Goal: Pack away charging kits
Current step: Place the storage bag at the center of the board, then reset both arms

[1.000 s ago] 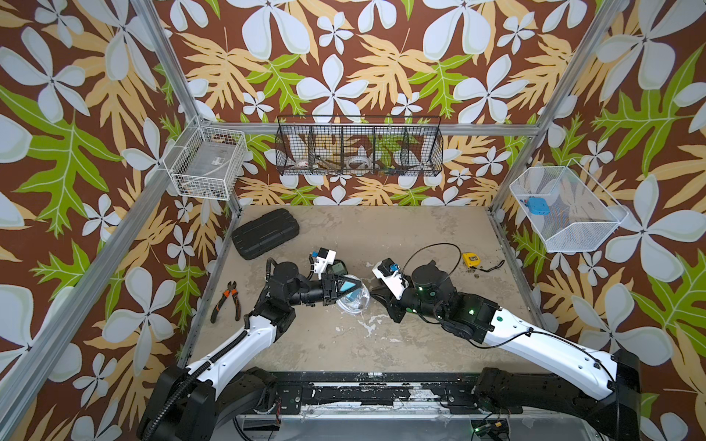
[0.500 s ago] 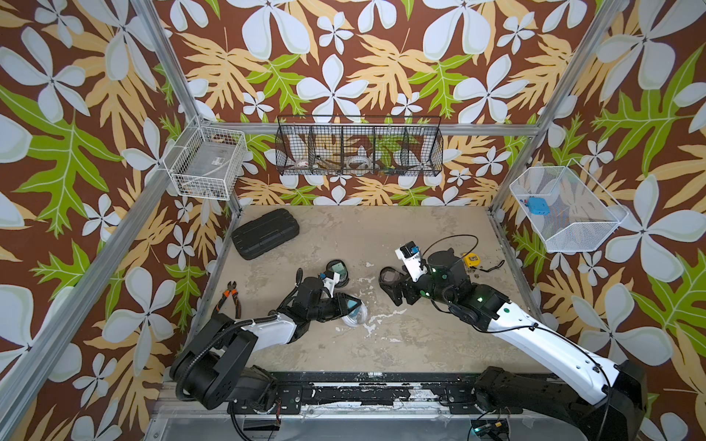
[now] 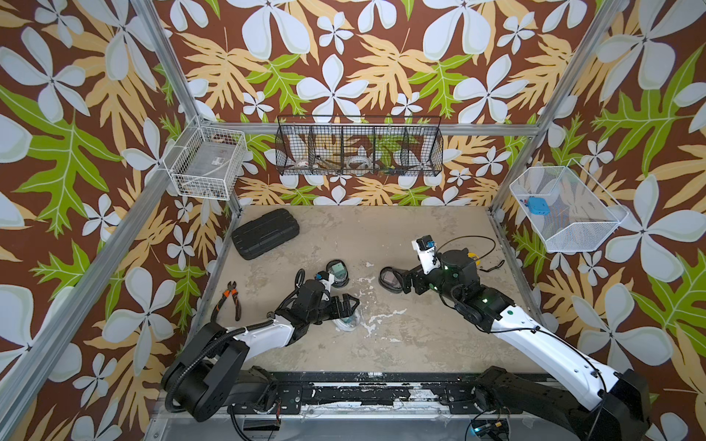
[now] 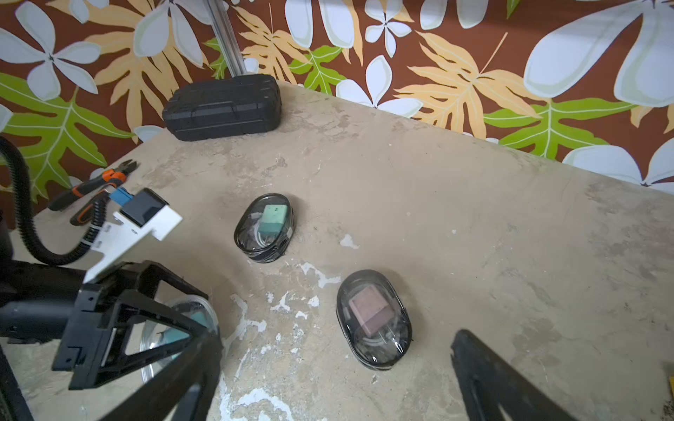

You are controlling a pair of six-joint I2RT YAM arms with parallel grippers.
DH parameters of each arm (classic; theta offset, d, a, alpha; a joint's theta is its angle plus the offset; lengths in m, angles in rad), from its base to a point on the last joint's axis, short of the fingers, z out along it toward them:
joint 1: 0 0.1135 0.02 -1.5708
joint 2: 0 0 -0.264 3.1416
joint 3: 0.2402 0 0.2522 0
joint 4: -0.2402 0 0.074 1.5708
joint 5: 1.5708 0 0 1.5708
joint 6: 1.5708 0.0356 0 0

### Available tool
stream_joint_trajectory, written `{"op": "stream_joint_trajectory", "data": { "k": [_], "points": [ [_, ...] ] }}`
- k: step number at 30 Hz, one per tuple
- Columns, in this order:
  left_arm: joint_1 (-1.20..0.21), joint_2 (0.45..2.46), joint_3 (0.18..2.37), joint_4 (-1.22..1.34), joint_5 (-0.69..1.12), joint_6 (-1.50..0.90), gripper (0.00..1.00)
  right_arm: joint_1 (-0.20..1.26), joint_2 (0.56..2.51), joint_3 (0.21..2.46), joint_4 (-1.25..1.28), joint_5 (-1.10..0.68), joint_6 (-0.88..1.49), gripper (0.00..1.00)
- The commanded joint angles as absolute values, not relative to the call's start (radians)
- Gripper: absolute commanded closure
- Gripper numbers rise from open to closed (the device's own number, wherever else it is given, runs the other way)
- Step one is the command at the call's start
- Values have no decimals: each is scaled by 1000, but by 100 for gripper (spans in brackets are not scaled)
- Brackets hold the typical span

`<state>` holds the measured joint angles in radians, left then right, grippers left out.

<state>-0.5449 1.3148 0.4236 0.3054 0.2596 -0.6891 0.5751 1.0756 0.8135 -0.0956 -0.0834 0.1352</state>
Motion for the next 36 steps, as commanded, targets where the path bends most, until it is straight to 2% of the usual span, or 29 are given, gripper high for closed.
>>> {"op": "stream_joint_trajectory", "data": {
  "k": [1,4,9,13,16,18,20,22,24,26,29,31,36],
  "points": [
    [-543,1271,442,65,95,-605,0,571,1039,778,9,-45,108,0],
    [-542,1230,483,-103,-55,-621,0,555,1005,765,73,-7,66,0],
    [-541,1134,548,-256,-253,-662,0,502,1109,876,-4,-126,12,0],
    [-531,1103,647,-313,-322,-655,1,485,1018,716,306,44,11,0],
    [-485,1076,717,-292,-371,-550,0,392,1052,723,259,17,-36,0],
    [-445,1059,697,-177,-405,-388,0,300,1070,735,237,20,-40,0],
    [-428,1019,609,5,-454,-198,0,232,1045,644,343,72,-72,0],
    [-366,986,510,186,-468,-60,0,127,1035,560,419,26,-32,0],
    [-309,997,443,310,-503,-28,0,46,1040,479,499,-13,20,0],
    [-307,1046,374,470,-563,38,0,34,1053,380,615,19,9,0],
    [-238,1113,269,741,-443,16,0,30,1120,302,770,72,28,0],
    [-187,1184,235,884,-429,-12,0,25,1212,269,888,89,34,0],
    [-140,1327,223,1058,-342,-6,0,19,1356,204,1111,99,35,0]
  ]
}}
